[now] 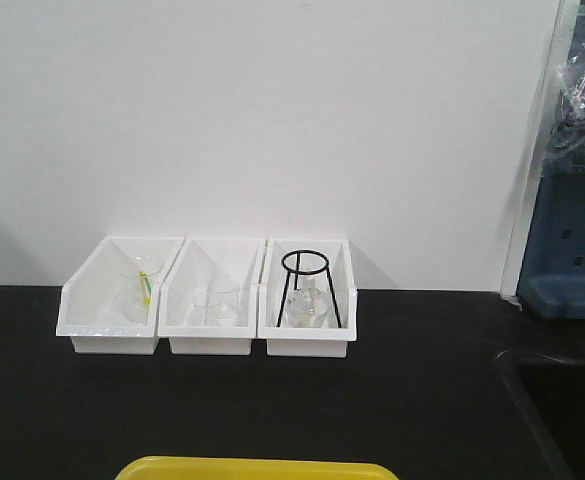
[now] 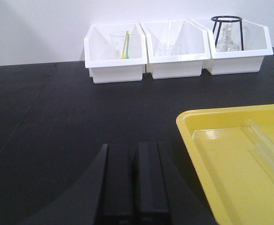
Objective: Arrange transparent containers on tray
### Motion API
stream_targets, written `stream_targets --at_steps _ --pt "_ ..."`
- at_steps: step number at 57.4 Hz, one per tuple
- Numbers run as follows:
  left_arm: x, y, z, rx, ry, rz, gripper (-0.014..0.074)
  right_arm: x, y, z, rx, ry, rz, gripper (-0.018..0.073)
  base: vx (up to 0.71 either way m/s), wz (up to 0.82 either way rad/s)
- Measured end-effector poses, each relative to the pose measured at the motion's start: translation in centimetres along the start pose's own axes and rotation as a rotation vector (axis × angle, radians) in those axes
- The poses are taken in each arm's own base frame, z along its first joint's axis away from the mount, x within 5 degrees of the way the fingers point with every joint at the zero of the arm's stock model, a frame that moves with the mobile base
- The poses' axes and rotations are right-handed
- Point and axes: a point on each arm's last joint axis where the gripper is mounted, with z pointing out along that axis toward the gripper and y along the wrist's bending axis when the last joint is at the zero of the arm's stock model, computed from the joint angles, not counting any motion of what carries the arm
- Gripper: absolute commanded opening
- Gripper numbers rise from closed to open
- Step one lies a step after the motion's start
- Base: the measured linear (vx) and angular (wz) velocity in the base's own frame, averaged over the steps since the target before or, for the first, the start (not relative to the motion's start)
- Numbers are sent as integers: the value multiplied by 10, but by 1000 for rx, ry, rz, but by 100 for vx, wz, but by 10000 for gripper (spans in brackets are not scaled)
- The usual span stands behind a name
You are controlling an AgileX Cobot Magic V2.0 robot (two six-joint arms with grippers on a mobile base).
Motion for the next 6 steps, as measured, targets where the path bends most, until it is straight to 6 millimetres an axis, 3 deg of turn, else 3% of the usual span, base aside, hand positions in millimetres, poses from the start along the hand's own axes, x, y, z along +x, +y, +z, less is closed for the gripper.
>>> stream_targets --at_steps 6 --pt "0 0 0 0 0 0 -8 0 0 0 0 0 0 -11 0 0"
